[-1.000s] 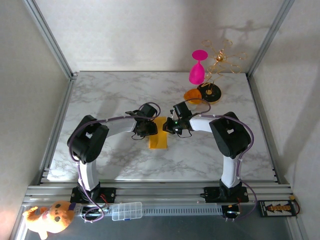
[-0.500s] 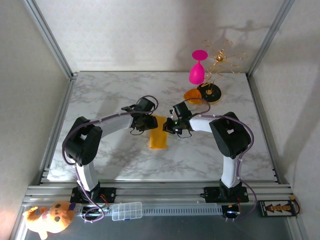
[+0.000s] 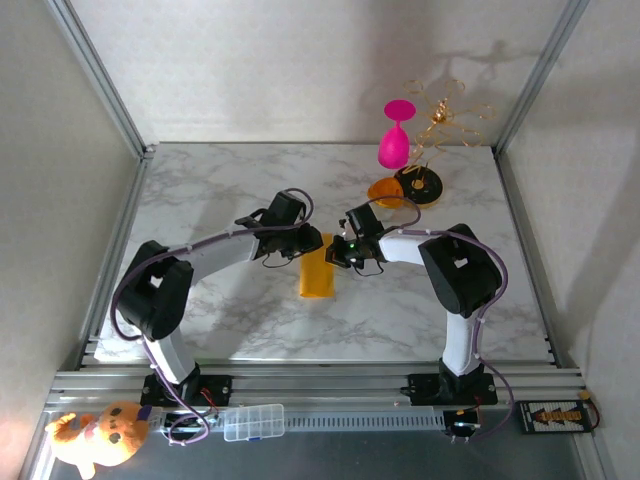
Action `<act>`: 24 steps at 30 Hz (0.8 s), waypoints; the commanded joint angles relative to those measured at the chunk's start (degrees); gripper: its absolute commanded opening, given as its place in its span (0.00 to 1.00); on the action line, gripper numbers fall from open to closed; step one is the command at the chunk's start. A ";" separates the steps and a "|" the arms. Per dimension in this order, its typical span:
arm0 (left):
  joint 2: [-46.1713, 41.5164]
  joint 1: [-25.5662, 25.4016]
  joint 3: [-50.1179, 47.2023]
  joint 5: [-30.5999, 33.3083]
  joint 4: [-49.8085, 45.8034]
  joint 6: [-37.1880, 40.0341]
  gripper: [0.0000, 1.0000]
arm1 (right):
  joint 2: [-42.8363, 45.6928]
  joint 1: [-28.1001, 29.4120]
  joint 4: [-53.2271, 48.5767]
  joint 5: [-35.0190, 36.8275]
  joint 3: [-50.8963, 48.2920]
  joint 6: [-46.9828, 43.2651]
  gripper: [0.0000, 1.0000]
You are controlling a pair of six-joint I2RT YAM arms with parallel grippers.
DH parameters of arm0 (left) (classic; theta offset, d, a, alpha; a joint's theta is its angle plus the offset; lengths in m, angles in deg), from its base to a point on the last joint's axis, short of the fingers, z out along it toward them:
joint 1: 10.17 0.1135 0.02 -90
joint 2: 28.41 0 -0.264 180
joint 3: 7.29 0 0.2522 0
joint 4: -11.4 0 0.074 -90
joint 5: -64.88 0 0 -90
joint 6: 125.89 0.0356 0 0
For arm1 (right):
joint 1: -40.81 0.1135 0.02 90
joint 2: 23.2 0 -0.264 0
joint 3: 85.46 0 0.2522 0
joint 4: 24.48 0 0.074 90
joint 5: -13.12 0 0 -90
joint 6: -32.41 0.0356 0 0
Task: Fold a paper plane with a square sheet of paper (pick it up from the middle)
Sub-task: Hold the square sheet of paper at the center of the table, then first fold the square sheet of paper in half at the center of the table.
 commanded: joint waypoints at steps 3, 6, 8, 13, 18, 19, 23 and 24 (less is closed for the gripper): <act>3.54 -1.24 -0.10 -3.41 1.00 -2.71 0.17 | -4.27 -0.11 -8.04 8.71 -2.96 0.02 0.03; 5.76 -1.77 1.24 -2.46 -1.32 -1.48 0.16 | -4.27 0.04 -8.77 9.58 -2.70 -0.38 0.03; 7.03 -1.96 1.81 -1.52 -2.75 -0.92 0.16 | -4.28 0.05 -9.18 10.06 -2.61 -0.58 0.04; 7.89 -1.97 2.09 3.01 -5.85 1.38 0.15 | -4.27 0.05 -9.81 11.24 -2.88 -0.69 0.04; 8.08 -1.68 1.59 4.67 -7.06 2.65 0.16 | -4.53 0.06 -10.30 11.85 -2.70 -1.02 0.04; 8.07 -1.57 1.48 4.75 -7.16 2.74 0.15 | -4.53 0.05 -10.39 11.98 -2.66 -1.04 0.04; 8.16 -1.18 0.82 5.59 -7.23 3.07 0.15 | -4.71 0.05 -10.67 12.38 -2.64 -1.21 0.04; 8.17 -1.11 0.65 5.84 -7.44 3.16 0.15 | -4.71 0.05 -10.65 12.47 -2.63 -1.29 0.04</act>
